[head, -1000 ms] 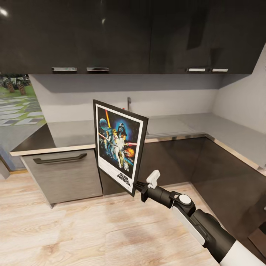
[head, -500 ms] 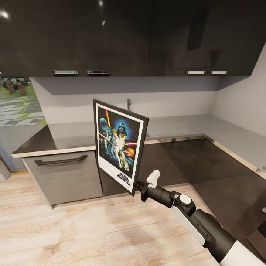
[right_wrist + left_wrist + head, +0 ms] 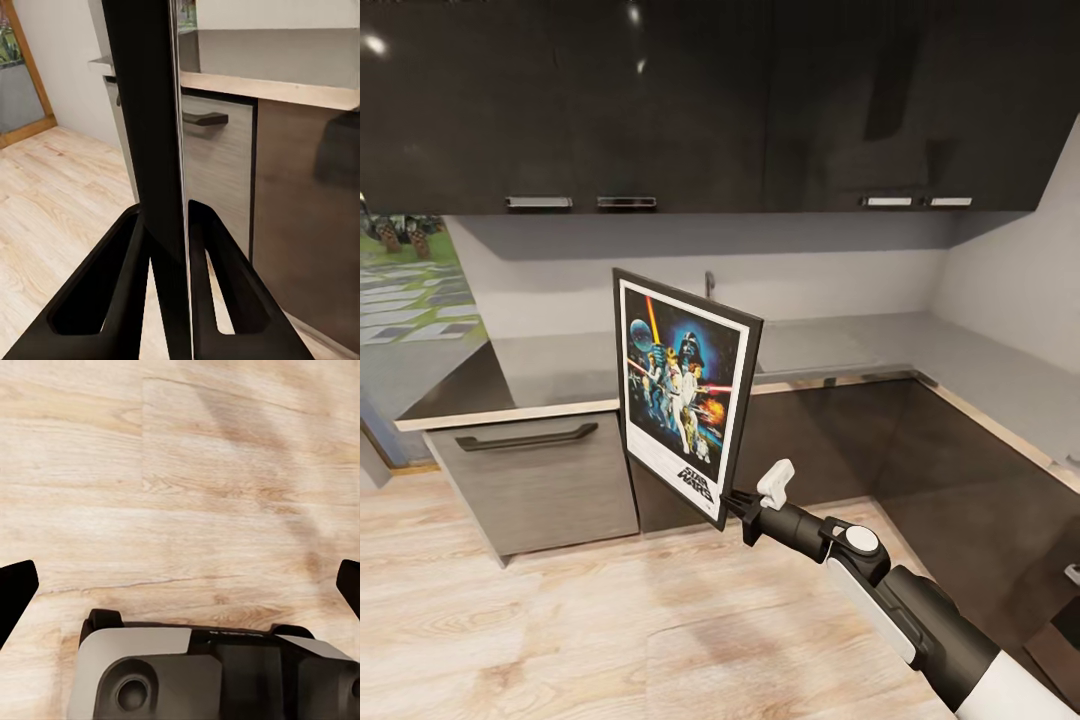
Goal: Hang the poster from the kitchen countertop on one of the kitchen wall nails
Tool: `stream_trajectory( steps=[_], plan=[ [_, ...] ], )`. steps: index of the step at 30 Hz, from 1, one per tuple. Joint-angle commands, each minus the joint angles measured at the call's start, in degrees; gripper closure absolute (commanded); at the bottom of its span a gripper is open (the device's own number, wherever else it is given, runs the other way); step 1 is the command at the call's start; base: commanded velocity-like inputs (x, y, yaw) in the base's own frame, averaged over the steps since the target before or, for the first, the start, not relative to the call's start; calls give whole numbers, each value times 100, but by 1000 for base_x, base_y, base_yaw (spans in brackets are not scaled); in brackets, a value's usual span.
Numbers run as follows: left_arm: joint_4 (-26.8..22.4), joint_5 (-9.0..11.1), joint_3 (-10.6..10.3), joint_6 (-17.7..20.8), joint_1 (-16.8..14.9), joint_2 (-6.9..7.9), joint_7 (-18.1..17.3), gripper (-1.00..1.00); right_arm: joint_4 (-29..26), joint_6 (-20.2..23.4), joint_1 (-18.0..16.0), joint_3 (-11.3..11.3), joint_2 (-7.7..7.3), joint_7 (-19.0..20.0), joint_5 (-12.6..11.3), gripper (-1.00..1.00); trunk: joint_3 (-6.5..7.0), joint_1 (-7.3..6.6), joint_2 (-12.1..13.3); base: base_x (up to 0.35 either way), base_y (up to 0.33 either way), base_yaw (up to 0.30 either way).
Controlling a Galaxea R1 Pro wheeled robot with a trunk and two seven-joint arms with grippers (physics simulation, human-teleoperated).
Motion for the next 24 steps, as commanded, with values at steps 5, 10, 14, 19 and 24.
stream_trajectory(
  steps=[5, 10, 14, 19, 24],
  plan=[
    [-9, 55, 3, 59, 2, 0, -11, -100, -4, 43, -6, 6, -5, 11, -68, 100, 84, -109, 197, 0, 0, 0],
    [-9, 55, 3, 59, 2, 1, -11, -100, -4, 23, -6, 6, -5, 4, -68, 100, 174, -219, 398, 0, 0, 0],
    [-9, 55, 3, 59, 2, 0, -11, -100, -1, 18, -6, 8, -5, -5, -68, 100, 246, -307, 558, 0, 0, 0],
    [-9, 55, 3, 59, 2, -1, -11, -100, 5, 8, -6, 9, 3, -12, -68, 100, 335, -417, 759, 0, 0, 0],
    [-9, 55, 3, 59, 2, 0, -10, -100, 12, 10, -6, 9, 3, -13, -68, 100, 425, -527, 959, 0, 0, 0]
  ],
)
